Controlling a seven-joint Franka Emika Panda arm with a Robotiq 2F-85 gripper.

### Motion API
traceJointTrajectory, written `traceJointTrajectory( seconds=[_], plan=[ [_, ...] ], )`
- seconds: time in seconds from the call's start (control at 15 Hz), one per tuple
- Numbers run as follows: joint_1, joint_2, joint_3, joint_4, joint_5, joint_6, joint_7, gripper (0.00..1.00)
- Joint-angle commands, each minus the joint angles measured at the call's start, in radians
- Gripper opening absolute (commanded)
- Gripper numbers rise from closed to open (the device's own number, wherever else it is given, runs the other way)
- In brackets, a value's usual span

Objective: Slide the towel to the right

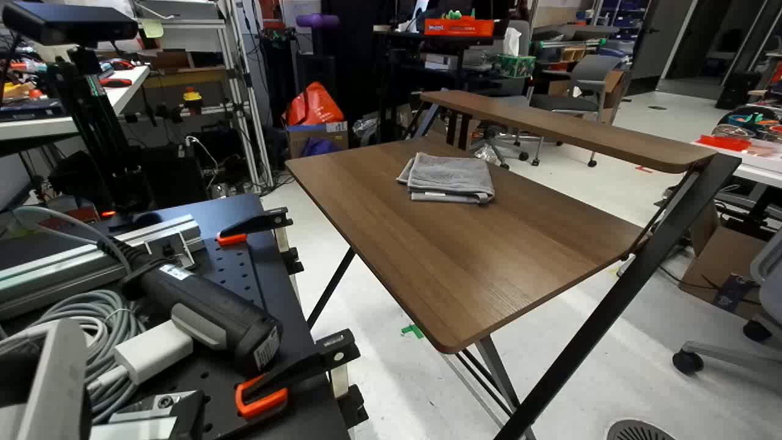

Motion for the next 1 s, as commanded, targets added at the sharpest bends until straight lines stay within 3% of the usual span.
traceJointTrajectory(
  seconds=[0.0,0.47,0.67,0.93],
  plan=[
    [0.0,0.0,0.001,0.001,0.0,-0.001,0.0,1.0],
    [-0.002,0.008,-0.001,0.001,0.001,0.01,0.002,1.0],
    [0.01,0.091,0.006,0.037,0.033,0.055,0.021,1.0],
    [0.031,0.242,0.065,0.11,0.027,0.171,0.118,1.0]
  ],
)
